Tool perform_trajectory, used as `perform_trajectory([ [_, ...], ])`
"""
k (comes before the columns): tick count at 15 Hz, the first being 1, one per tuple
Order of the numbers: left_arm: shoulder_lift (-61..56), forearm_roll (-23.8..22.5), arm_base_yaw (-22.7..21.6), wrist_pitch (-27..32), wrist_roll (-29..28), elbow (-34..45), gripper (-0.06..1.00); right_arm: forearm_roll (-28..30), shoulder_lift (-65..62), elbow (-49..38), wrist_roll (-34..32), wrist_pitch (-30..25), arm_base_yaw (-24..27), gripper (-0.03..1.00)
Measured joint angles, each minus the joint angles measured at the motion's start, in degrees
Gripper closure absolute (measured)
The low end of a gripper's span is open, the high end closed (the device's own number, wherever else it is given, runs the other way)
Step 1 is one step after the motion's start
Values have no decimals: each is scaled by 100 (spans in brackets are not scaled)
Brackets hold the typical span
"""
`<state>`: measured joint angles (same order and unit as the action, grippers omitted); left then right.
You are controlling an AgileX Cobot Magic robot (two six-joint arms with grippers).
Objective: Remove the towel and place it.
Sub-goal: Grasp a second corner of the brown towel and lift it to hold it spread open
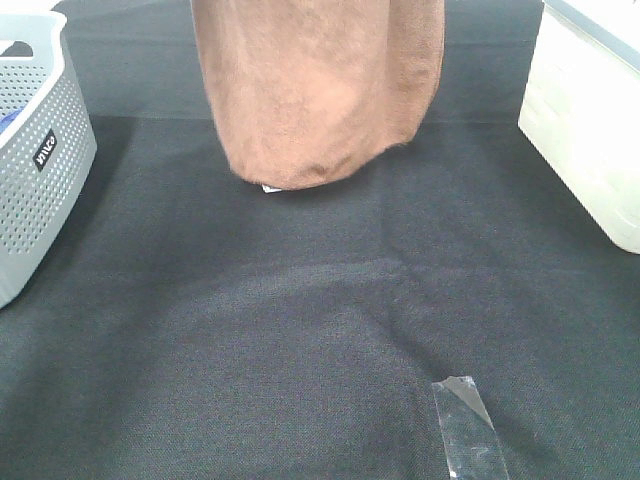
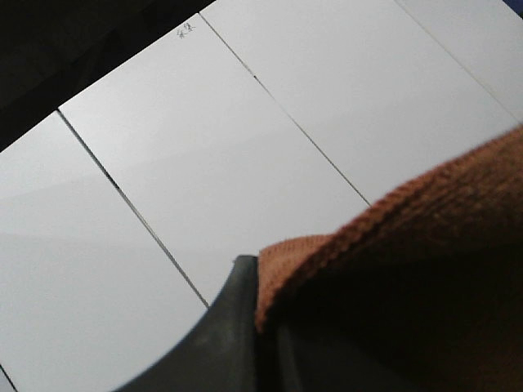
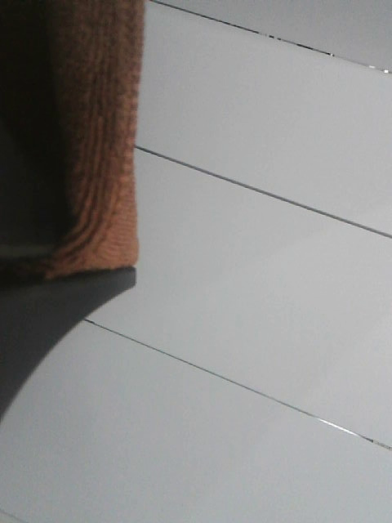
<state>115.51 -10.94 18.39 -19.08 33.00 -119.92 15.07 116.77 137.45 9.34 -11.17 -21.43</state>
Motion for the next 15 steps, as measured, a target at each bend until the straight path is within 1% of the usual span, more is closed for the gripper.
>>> perform_trajectory([
  [2,229,-52,-11,-258,-6,-34,94,-40,120,0,-6,160,0,97],
  [4,579,-63,-103,-321,-143,-430,94,-183,223,0,-6,464,34,97],
  [6,1026,-126,-229,-315,-424,-1249,94,-372,350,0,-6,871,138,97],
  [7,1152,-166,-252,-309,-493,-1501,94,-441,372,0,-6,945,149,97],
  [9,1662,-315,-269,-229,-670,-2366,94,-556,521,17,-6,1243,218,97],
  [11,2011,-435,-292,57,-796,-2899,94,-602,642,46,-52,1278,252,97],
  [13,2143,-596,-304,447,-877,-3031,94,-733,739,46,-86,1232,281,97],
  [14,2172,-693,-315,642,-882,-3048,94,-768,762,46,-86,1117,292,97],
  [15,2183,-773,-315,991,-905,-3054,94,-779,779,46,-86,963,292,97],
])
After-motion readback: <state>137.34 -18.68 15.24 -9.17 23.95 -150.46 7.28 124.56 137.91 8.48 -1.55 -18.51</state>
